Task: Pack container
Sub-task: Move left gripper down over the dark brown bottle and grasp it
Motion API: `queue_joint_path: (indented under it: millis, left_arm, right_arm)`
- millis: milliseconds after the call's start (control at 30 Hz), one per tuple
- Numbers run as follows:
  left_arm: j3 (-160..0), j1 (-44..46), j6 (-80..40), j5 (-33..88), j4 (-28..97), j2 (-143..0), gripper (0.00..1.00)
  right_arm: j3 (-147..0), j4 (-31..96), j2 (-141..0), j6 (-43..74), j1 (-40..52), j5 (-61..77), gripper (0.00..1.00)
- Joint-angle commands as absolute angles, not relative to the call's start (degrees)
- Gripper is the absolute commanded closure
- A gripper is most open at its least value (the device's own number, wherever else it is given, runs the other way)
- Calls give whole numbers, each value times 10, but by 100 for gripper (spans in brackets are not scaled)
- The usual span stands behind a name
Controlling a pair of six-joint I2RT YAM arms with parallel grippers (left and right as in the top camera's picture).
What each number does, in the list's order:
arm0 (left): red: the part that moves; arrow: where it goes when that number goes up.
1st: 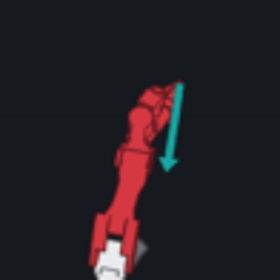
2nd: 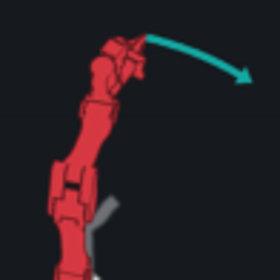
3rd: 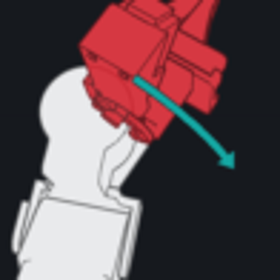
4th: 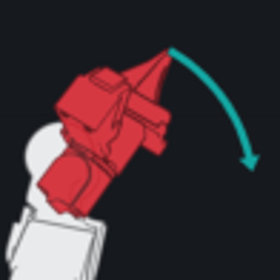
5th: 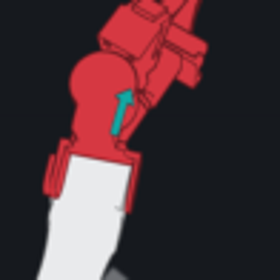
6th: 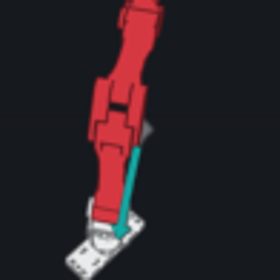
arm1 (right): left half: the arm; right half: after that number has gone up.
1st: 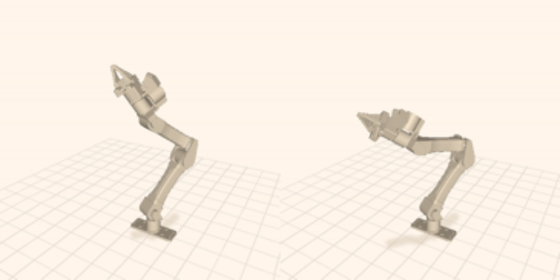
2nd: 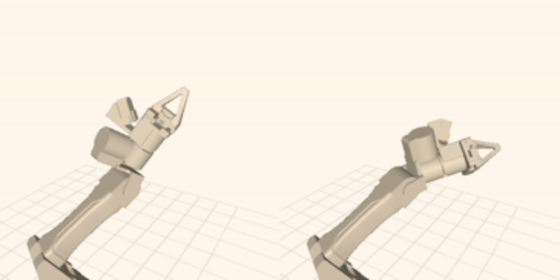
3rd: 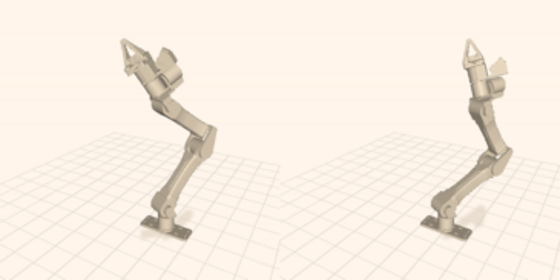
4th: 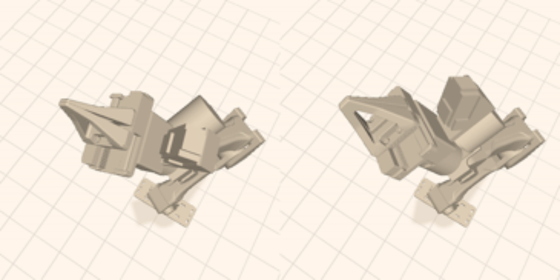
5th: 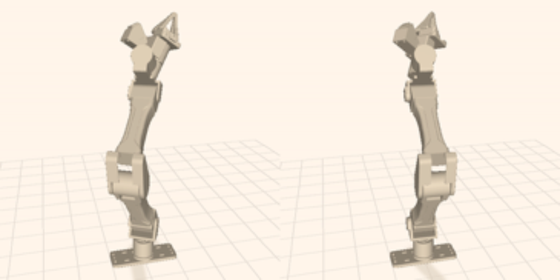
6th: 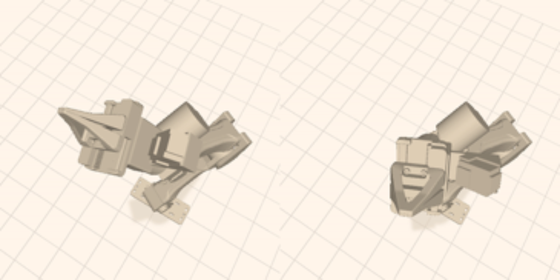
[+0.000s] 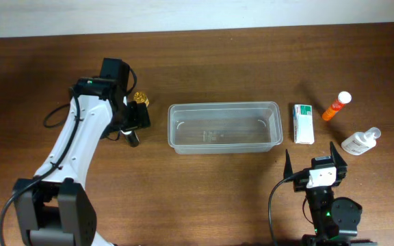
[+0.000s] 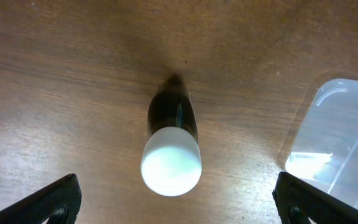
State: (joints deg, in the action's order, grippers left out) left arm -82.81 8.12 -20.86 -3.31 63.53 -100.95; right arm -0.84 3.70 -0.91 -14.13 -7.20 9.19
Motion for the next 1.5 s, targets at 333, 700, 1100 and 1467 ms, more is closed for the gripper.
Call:
queue_joint_path:
  millis: [333,700,1100,1467]
  left_arm:
    - [-819,81,-218,-39,612,-1063,7]
    - [-816,81,-218,-39,597,-1113,8]
    - [-816,81,-218,-39,588,-1117,44]
    - [-816,81,-209,-39,589,-1116,66]
  right_arm:
    - [-4,38,-4,-144,-75,101,2]
    - [-4,38,-4,-144,-75,101,2]
    - [-4,38,-4,-144,-75,101,2]
    - [-4,38,-4,-143,-75,101,2]
